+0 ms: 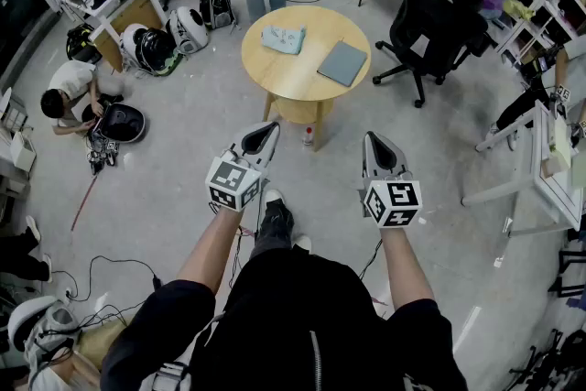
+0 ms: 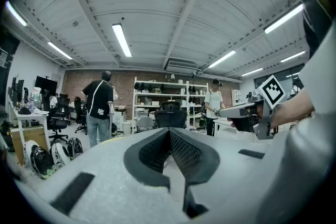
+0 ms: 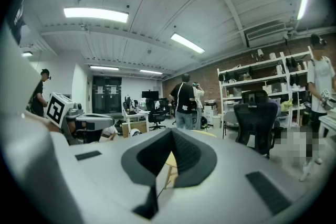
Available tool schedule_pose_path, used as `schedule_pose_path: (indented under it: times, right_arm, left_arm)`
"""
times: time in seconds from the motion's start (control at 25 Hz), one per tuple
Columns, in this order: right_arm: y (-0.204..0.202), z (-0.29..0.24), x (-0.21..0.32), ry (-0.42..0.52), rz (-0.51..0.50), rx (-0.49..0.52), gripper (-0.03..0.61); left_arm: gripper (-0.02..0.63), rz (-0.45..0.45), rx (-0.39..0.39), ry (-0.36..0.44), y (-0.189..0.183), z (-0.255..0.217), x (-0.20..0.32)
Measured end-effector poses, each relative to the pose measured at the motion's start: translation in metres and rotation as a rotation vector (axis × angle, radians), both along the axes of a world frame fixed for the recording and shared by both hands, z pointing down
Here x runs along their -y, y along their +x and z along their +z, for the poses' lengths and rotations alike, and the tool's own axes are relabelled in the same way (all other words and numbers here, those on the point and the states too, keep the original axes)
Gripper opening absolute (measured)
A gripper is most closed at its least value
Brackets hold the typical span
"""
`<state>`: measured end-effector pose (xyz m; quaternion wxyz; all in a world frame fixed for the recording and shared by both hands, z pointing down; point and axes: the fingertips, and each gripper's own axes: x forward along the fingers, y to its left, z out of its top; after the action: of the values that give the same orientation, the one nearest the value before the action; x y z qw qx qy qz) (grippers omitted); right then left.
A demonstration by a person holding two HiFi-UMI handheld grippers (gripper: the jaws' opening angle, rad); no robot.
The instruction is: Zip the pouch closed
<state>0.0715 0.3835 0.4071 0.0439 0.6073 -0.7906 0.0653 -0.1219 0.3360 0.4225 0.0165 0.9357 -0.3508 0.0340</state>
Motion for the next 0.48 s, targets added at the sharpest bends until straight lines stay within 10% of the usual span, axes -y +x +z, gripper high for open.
schedule_pose_path:
  times: [0.48]
  right_arm:
    - [-0.006, 0.005, 0.014, 0.000, -0.051, 0.023, 0.002]
  left_arm:
    - [0.003, 0.015, 0.017, -0.007, 0.010, 0.003, 0.016]
